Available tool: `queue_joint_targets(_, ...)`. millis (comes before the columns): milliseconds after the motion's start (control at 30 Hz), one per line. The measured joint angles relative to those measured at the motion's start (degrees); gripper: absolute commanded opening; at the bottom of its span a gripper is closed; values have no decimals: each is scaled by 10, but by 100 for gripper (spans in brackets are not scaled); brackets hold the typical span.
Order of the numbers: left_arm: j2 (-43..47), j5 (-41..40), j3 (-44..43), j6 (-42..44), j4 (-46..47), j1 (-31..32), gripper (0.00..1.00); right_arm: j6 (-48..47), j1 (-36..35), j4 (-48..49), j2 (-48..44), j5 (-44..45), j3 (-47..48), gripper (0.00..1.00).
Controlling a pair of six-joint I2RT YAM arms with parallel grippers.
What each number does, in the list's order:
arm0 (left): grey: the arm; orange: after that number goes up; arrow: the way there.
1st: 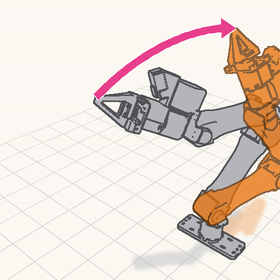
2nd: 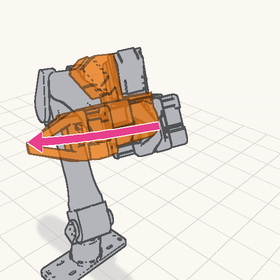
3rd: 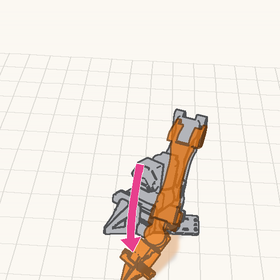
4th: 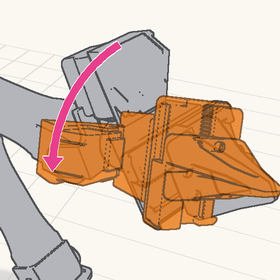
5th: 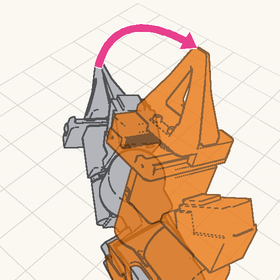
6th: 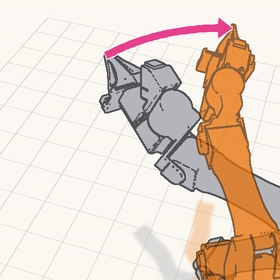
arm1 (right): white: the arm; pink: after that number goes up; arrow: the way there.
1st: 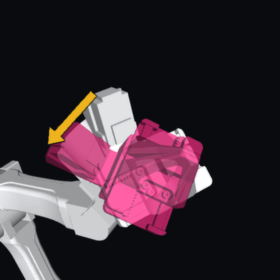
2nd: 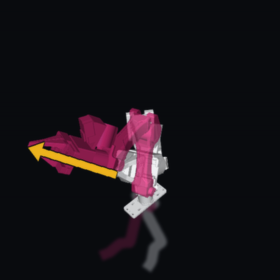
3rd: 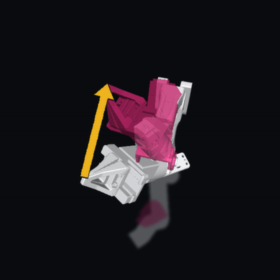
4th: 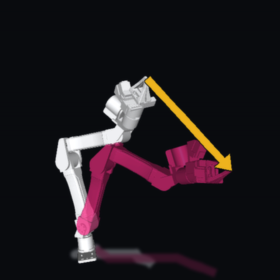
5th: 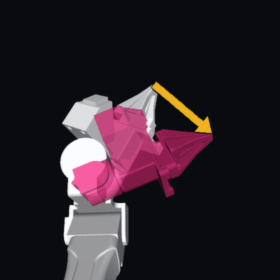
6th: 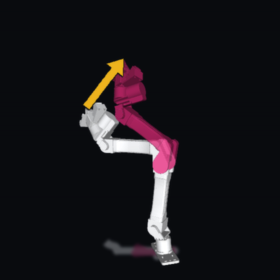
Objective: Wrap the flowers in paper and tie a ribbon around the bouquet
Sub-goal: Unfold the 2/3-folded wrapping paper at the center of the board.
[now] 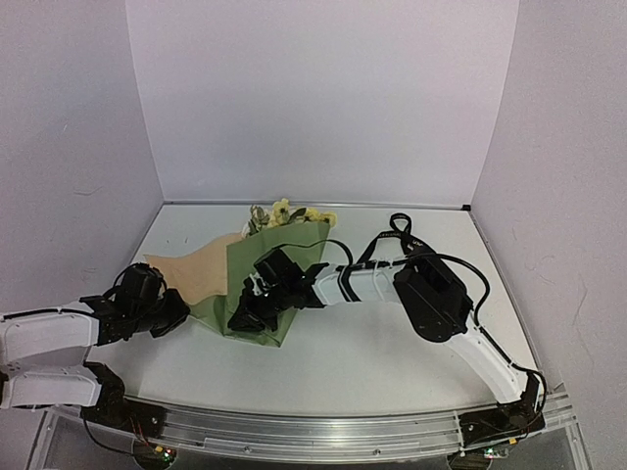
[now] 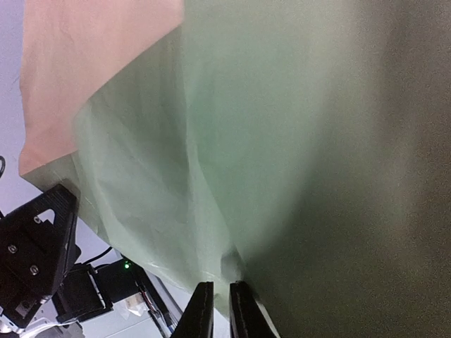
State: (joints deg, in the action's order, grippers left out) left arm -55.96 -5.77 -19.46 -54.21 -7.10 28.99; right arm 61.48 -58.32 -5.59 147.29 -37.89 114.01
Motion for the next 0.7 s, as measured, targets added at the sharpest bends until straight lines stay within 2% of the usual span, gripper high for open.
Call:
queue_joint_targets(200, 3, 40, -1, 53, 31, 5, 0, -22, -7, -37, 2, 14, 16, 11)
queue_joint_targets(500, -16, 137, -30, 140, 101, 59, 0, -37, -9, -63, 7, 25, 35, 13)
queue_joint_targets(700, -29, 147, -31, 169, 107, 66, 0, -63, -6, -67, -1, 24, 25, 16)
